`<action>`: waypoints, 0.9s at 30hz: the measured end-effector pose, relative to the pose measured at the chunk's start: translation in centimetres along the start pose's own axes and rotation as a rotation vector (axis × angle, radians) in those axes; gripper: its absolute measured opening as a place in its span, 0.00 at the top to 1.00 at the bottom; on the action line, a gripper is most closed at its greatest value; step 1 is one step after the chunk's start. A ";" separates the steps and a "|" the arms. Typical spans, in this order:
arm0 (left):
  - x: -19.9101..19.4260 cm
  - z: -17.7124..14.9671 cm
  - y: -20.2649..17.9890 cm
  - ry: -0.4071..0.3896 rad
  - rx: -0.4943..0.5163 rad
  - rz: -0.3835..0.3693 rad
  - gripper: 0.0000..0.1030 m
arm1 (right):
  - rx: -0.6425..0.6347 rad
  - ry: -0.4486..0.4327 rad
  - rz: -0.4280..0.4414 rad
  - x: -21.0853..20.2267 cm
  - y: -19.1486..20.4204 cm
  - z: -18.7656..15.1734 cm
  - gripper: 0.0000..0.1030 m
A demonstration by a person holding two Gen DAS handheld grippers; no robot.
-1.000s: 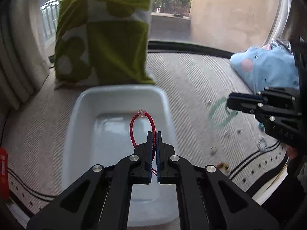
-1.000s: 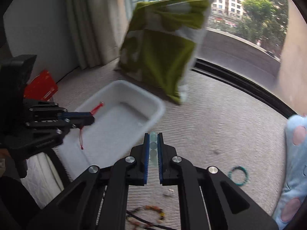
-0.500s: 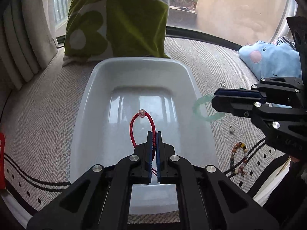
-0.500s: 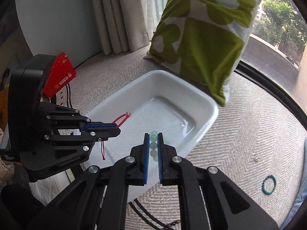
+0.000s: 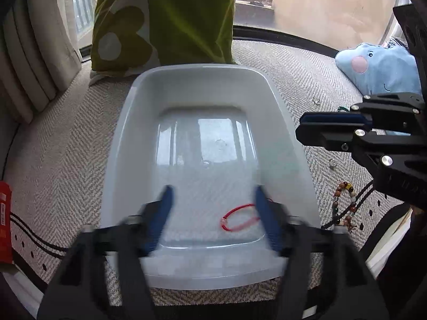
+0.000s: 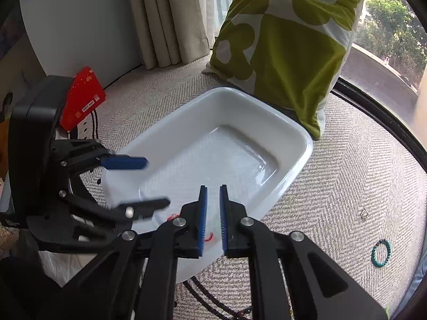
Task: Organize jewelry
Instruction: 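Carry both bracelets to the white tray and open both grippers to drop them, then grasp the silver ring with the left gripper while the right gripper grasps the teal bead bracelet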
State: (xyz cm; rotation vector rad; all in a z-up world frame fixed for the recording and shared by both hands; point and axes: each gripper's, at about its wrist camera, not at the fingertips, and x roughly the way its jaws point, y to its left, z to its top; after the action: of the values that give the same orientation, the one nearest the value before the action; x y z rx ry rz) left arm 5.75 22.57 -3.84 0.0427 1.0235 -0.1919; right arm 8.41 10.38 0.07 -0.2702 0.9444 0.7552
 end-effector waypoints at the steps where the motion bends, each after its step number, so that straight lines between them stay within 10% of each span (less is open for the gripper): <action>1: 0.0 0.0 0.0 0.000 -0.002 -0.003 0.25 | 0.003 -0.002 0.002 -0.1 -0.1 0.0 0.78; 14: -1.3 1.8 -2.4 -0.014 0.020 0.001 0.11 | 0.077 -0.047 -0.016 -3.9 -3.4 -1.2 0.74; 27: 1.0 8.0 -16.3 -0.124 0.223 -0.076 0.10 | 0.276 0.006 -0.306 -9.8 -20.5 -9.0 0.74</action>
State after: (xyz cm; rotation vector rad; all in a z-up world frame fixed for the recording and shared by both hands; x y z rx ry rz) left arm 10.06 5.39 0.37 0.1920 0.8777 -0.3734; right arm 13.33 -13.57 0.64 -0.1692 0.9738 0.3383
